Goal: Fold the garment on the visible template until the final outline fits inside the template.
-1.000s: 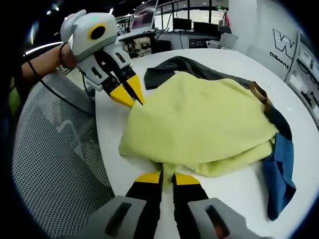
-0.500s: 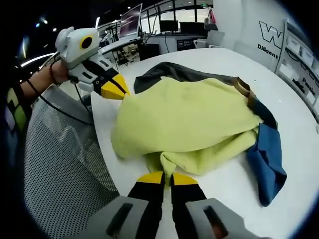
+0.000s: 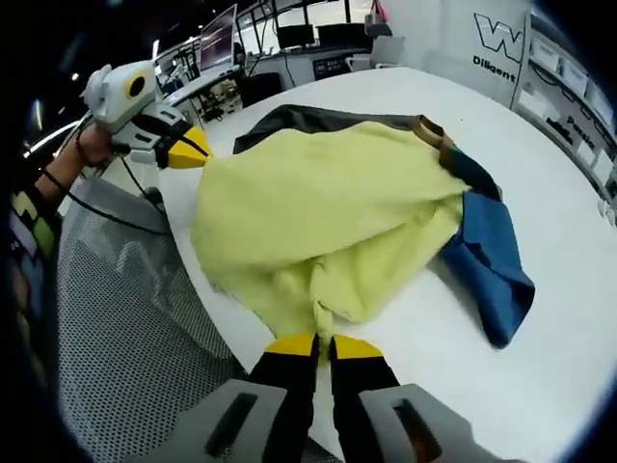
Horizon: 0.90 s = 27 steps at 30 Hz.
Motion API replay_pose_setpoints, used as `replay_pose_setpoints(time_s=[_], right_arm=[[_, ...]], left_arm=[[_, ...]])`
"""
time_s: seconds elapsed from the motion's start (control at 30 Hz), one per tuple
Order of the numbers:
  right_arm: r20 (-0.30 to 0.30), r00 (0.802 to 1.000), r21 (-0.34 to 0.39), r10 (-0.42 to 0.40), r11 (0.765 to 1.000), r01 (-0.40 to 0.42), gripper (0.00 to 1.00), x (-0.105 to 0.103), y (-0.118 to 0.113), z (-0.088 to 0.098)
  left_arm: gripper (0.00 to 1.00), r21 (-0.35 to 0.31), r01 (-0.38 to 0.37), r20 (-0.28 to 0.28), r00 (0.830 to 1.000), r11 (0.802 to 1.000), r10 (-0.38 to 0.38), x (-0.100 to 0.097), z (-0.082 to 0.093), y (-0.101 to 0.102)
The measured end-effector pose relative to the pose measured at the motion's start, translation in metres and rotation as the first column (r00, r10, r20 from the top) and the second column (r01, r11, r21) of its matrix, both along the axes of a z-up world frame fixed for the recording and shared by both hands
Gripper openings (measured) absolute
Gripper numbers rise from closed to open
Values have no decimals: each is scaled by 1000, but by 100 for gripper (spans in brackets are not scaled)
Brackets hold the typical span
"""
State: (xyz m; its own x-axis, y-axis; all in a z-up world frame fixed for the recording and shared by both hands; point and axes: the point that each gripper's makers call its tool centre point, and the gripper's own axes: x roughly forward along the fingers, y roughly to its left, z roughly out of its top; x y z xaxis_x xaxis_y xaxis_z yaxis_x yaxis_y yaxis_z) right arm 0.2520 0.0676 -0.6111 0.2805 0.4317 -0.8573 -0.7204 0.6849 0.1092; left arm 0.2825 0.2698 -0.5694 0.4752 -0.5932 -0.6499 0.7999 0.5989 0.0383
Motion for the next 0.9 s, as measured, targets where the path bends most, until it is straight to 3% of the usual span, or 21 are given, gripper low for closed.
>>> replay_pose_setpoints(time_s=[0.3,0.47,0.57,0.67,0.8,0.9], right_arm=[[-69,997,-76,-40,996,34,0,-10,-29,-3],[-115,990,-119,-78,991,65,0,-17,-40,-4],[-177,976,-148,-125,984,99,0,-27,-47,-9],[-180,971,-167,-154,978,125,0,-26,-53,-16],[-227,944,-194,-239,961,197,0,-33,-62,-22],[-232,941,-206,-246,958,200,0,-34,-65,-24]], left_arm=[[0,140,36,-41,999,990,-30,-7,-13,8],[0,162,43,-95,995,986,-28,-12,-20,6],[0,194,77,-118,992,978,-55,-19,-26,1],[0,198,80,-133,990,977,-54,-20,-28,-2],[0,206,73,-169,985,976,-38,-22,-33,-4],[0,223,110,-168,983,969,-73,-26,-35,-8]])
